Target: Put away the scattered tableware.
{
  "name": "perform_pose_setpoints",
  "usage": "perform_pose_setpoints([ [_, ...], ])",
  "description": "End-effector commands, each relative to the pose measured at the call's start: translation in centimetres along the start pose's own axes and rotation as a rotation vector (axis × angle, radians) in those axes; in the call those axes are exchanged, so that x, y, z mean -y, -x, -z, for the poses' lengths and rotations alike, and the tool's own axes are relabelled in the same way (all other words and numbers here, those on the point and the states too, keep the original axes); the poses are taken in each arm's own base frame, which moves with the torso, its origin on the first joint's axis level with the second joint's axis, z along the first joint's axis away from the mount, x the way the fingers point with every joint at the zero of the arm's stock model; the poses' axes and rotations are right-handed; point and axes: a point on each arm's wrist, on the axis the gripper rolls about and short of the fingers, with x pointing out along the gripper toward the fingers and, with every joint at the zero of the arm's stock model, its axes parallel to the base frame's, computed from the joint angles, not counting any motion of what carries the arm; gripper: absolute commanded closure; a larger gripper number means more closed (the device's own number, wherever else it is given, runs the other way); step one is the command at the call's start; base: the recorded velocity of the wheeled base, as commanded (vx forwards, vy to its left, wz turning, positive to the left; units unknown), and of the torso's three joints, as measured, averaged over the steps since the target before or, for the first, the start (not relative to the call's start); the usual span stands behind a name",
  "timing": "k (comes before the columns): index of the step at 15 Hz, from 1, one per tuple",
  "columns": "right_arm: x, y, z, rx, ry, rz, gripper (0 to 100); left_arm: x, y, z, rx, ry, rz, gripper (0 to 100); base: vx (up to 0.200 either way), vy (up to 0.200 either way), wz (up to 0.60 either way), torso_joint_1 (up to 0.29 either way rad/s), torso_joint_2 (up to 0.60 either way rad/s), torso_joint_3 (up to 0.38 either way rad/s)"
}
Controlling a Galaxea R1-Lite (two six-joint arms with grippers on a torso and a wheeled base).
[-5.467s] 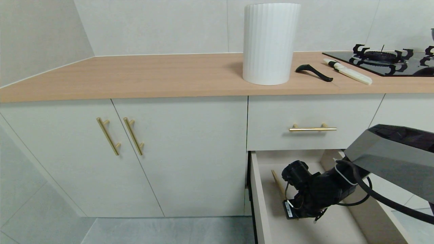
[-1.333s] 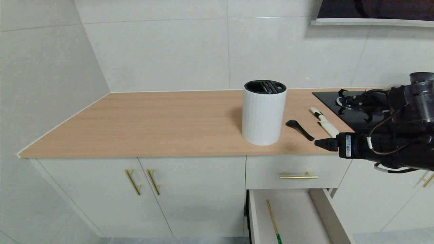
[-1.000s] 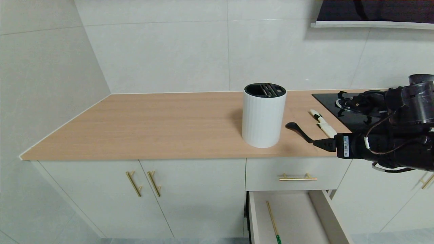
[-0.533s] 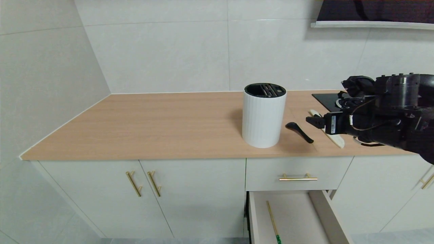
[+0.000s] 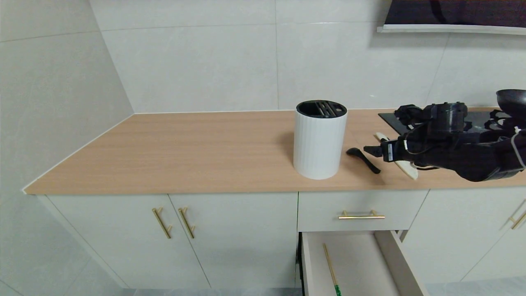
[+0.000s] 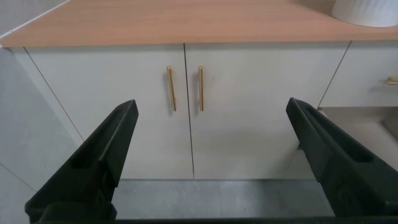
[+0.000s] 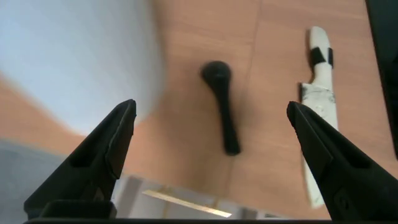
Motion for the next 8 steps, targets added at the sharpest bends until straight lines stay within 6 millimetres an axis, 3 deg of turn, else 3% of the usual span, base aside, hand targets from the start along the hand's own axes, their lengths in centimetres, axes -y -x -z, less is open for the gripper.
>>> perform_pose_setpoints([
  [1,0.8,-2.4,2.9,-0.069,-0.011,-0.008,0,0.0,0.0,0.0,-0.001,0.000,0.000,0,0.000,0.000,0.00,0.000,0.00,0.000],
  [8,1.3,-5.7,4.6,-0.044,-0.004,-0.045,0,0.0,0.0,0.0,-0.001,0.000,0.000,0,0.000,0.000,0.00,0.000,0.00,0.000],
])
